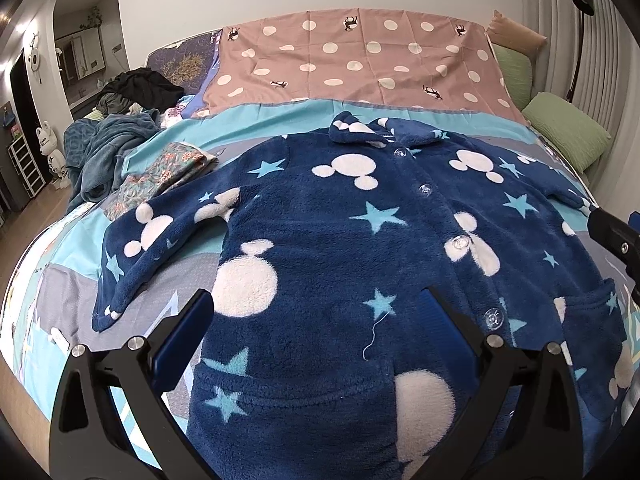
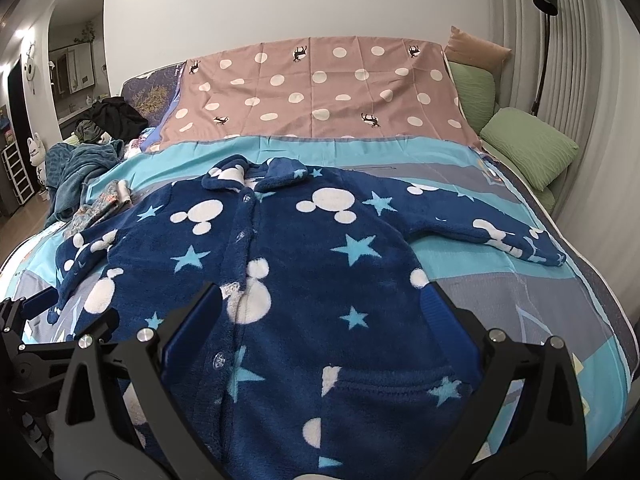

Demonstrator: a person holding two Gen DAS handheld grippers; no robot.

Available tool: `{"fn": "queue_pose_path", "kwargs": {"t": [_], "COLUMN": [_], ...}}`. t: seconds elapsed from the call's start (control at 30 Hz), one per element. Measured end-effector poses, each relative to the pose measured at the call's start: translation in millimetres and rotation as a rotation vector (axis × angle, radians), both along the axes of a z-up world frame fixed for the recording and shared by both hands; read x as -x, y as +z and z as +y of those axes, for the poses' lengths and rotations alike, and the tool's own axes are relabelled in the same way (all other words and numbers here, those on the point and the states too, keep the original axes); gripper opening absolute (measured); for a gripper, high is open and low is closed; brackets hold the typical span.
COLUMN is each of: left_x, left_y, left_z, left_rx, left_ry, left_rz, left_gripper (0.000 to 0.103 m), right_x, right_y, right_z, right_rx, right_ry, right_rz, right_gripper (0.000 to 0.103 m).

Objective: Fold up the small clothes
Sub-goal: 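Position both grippers over the navy fleece pajama top's front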

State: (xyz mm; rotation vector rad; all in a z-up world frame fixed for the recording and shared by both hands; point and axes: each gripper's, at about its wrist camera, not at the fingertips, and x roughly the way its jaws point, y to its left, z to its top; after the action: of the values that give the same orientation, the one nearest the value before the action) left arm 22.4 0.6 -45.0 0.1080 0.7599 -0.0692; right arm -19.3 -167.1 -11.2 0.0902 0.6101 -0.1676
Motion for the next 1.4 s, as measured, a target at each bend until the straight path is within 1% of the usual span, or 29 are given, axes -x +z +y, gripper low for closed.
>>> {"fn": "queue_pose_path", "kwargs": {"t": [0.17,0.27,0.43,0.57,0.77,0.83,0.87,0.9,1.03,1.13,1.4], "left_x": [-1,-1,-2,-2,-3,-3,-2,-3,-1,1,-1], "left_y": [0,0,0,-1,-1,-2,-3,-3,-6,-9,-10], "left_z": [3,6,7,8,8,8,8,8,8,9,10], "left_rx": [0.006,0.008,0.008,0.009,0.007,0.008,0.008,0.008,0.009,0.038,0.041], "left_ry": [0.005,0.006,0.005,0.005,0.004,0.004,0.004,0.003,-0.01,-0.032,-0.026], "left_rz": [-0.002,-0.001,0.002,0.001,0.003,0.003,0.002,0.003,-0.001,-0.006,0.001], "left_gripper": [0.102,0.102,0.102,0.102,0.102,0.102,0.102,0.102,0.101,0.097,0.097], "right_x": [1,1,1,-1,-1,-1,-1,-1,-2,-2,-3], "right_y": [-2,-3,-4,-7,-11,-12,-13,-13,-15,-16,-20], "right_z": [-1,-1,-3,-6,-8,-8,-8,-9,-7,-6,-6], "right_rx": [0.013,0.017,-0.001,-0.025,-0.046,-0.057,-0.061,-0.066,-0.065,-0.067,-0.07], "right_ry": [-0.004,-0.006,-0.008,-0.013,0.002,0.013,0.017,0.021,0.024,0.026,0.032], "right_rz": [-0.014,-0.018,-0.012,-0.002,0.002,0.002,0.003,0.005,0.013,0.017,0.026], "right_gripper": [0.101,0.098,0.083,0.074,0.054,0.044,0.041,0.037,0.034,0.034,0.034]}}
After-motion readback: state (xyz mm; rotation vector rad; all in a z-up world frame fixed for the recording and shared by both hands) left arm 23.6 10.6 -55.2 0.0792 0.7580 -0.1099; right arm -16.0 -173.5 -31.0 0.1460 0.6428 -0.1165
